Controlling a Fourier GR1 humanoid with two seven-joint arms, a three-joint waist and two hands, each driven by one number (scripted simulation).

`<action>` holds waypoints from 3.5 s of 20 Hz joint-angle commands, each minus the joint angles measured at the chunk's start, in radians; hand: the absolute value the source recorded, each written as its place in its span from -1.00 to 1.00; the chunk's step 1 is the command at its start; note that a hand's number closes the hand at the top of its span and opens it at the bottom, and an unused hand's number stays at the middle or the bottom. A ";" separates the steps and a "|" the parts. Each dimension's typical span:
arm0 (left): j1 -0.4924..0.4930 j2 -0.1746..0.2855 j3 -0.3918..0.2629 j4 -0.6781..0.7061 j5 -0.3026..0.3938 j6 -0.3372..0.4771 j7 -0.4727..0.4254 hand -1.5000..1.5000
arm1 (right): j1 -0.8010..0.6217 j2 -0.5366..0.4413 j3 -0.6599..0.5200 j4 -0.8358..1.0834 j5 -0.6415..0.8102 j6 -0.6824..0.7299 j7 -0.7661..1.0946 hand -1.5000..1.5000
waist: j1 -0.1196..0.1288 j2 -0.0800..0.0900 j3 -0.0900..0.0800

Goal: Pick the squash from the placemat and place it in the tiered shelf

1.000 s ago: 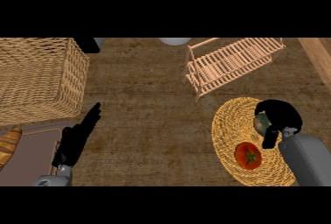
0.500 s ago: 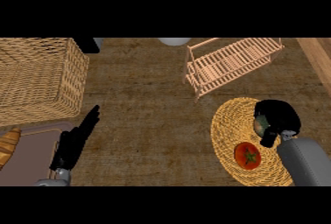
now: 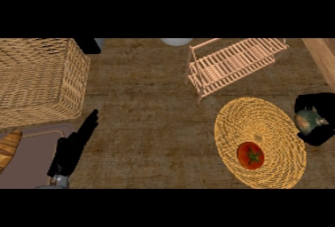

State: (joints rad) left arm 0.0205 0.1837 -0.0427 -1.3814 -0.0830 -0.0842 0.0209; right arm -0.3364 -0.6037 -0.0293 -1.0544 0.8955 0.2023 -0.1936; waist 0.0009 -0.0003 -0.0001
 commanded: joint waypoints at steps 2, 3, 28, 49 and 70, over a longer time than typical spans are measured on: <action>0.006 -0.004 0.006 0.001 -0.001 -0.002 -0.019 0.00 | -0.005 -0.128 -0.128 -0.025 -0.121 0.065 -0.167 1.00 | -0.005 -0.001 0.000; -0.009 0.016 0.014 -0.022 0.008 -0.020 0.025 0.00 | -0.023 -0.163 -0.158 0.015 -0.123 0.049 -0.198 1.00 | -0.001 0.000 0.001; -0.006 -0.061 -0.035 -0.006 -0.060 0.018 0.000 0.00 | -0.708 -0.066 -0.246 0.300 -0.212 -0.035 0.096 1.00 | 0.039 0.011 0.000; -0.119 -0.027 0.013 0.018 -0.017 -0.046 0.043 0.00 | -0.977 0.091 -0.178 0.831 -0.080 -0.099 -0.032 1.00 | 0.075 0.030 0.001; -0.097 -0.038 0.000 0.024 -0.032 -0.040 0.031 0.00 | -0.969 -0.021 -0.723 0.834 -0.608 -0.218 0.020 -1.00 | 0.063 0.032 0.002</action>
State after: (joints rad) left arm -0.0700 0.1448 -0.0491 -1.3635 -0.1210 -0.1206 0.0451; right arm -1.3143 -0.5668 -0.7019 -0.1945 0.3270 0.0655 -0.1635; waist 0.0711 0.0321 0.0024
